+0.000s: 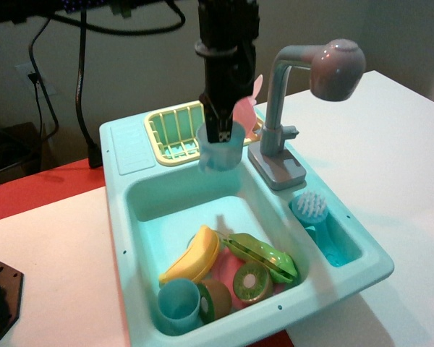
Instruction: Put cup from drying rack to sink
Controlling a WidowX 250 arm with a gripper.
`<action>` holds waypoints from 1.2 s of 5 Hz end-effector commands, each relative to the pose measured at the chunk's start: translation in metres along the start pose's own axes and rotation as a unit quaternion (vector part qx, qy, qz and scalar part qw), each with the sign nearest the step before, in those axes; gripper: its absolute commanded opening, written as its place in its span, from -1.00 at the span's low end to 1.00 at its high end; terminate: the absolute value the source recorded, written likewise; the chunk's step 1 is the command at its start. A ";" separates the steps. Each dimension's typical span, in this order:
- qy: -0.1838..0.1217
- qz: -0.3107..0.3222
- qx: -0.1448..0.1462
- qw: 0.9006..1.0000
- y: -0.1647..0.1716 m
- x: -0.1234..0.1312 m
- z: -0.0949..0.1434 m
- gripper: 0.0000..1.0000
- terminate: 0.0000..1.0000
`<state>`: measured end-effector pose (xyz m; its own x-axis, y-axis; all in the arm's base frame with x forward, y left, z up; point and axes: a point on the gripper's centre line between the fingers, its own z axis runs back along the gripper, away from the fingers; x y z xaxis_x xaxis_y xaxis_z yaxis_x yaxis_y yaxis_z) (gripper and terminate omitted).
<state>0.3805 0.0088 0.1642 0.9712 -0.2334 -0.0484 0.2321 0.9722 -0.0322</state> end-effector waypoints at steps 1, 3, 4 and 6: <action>-0.025 0.006 0.014 1.000 -0.014 -0.007 0.007 -1.00 -1.00; -0.001 0.026 0.020 0.999 -0.011 -0.020 -0.036 -1.00 -1.00; 0.014 0.029 0.023 0.999 -0.013 -0.027 -0.052 -1.00 -1.00; 0.011 0.061 0.023 0.998 -0.004 -0.031 -0.040 1.00 1.00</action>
